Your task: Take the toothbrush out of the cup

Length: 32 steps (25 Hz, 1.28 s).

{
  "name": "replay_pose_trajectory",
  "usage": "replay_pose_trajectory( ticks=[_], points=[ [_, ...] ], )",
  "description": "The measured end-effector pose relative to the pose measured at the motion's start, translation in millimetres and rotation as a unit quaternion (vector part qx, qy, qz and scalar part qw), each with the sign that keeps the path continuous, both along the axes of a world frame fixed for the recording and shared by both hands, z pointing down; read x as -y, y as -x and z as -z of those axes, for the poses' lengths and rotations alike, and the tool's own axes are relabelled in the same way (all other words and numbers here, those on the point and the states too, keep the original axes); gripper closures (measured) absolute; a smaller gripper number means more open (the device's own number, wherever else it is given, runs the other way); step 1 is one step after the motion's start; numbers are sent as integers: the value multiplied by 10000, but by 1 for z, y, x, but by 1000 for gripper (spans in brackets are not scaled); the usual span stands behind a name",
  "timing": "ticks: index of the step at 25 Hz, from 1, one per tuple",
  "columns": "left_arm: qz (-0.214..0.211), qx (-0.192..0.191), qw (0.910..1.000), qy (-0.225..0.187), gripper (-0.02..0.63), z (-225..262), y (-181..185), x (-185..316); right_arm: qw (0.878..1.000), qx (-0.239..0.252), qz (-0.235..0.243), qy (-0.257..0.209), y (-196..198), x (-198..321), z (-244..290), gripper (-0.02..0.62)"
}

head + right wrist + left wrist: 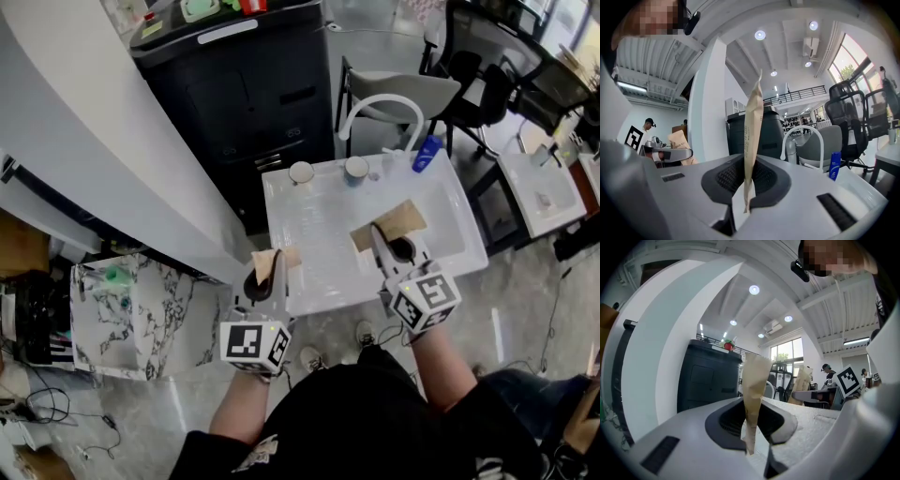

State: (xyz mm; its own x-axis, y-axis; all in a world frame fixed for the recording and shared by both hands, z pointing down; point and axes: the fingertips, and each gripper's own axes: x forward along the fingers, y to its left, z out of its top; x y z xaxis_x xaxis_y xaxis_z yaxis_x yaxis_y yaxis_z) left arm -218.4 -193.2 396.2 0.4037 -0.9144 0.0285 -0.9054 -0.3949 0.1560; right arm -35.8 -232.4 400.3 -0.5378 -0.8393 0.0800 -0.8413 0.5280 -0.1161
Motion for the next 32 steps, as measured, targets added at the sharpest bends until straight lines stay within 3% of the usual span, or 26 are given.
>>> replay_pose_trajectory(
  ticks=[7, 13, 20, 28, 32],
  points=[
    [-475, -38, 9986, 235, 561, -20, 1, -15, 9991, -89, -394, 159, 1, -36, -15, 569],
    [-591, -61, 9980, 231, 561, -11, -12, -34, 9986, -132, -495, 157, -12, -57, -6, 569],
    [-336, 59, 9993, 143, 561, -3, -53, -81, 9998, 3, -190, -9, -47, -100, -1, 569],
    [45, 124, 9998, 154, 561, -3, -141, -188, 9995, 119, 292, -97, -125, -188, 0, 569],
    [337, 156, 9991, 217, 561, -6, -166, -241, 9981, 159, 596, -61, -148, -231, -5, 569]
  ],
)
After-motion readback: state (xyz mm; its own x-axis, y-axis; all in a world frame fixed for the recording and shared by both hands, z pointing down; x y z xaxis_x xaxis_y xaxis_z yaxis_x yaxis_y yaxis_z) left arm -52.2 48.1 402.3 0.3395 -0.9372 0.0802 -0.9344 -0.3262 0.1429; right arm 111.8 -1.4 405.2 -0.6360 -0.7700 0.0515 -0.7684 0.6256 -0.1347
